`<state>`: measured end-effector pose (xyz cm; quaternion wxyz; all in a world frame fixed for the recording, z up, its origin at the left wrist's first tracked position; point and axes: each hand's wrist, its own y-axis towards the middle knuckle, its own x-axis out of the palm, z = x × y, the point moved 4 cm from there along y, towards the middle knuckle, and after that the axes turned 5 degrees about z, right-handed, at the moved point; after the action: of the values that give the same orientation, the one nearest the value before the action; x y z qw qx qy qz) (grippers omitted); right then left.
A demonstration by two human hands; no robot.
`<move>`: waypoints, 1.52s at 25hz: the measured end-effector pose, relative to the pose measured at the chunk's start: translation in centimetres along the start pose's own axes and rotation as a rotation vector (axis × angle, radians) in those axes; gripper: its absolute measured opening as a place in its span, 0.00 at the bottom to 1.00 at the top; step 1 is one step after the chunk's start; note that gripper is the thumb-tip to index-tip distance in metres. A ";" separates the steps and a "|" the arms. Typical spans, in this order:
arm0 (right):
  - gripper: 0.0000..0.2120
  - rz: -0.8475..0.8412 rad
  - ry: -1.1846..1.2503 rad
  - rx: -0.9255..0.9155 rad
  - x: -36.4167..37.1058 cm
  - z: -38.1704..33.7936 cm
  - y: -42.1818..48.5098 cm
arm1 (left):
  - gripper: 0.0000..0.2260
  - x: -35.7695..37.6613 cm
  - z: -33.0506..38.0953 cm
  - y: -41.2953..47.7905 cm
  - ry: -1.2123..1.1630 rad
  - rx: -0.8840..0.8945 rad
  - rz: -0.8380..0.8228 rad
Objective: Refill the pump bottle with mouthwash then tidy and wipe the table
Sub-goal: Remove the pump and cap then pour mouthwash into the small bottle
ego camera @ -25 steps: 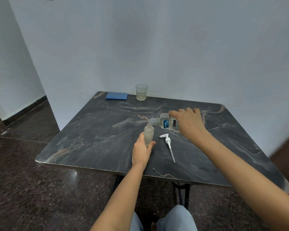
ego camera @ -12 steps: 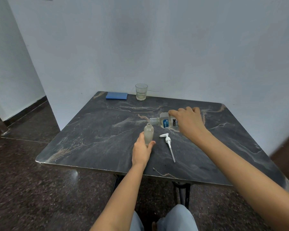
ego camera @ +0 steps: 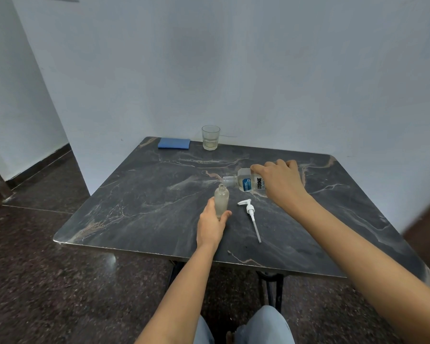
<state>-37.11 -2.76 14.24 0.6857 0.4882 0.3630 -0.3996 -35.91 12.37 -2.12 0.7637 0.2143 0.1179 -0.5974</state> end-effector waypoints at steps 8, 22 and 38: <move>0.25 -0.063 0.162 0.087 3.0 1.2 -0.4 | 0.18 0.0 0.0 0.0 0.001 0.007 0.004; 0.26 0.013 1.181 0.367 9.2 2.8 -4.4 | 0.19 0.1 -0.1 0.0 -0.016 0.027 0.009; 0.22 0.440 0.998 0.882 12.4 4.7 -11.4 | 0.16 0.2 -0.3 0.0 -0.032 0.029 0.008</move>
<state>-41.73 -11.98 0.09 0.2401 0.9081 0.3311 -0.0899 -35.83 12.33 -2.50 0.7647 0.2162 0.0963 -0.5993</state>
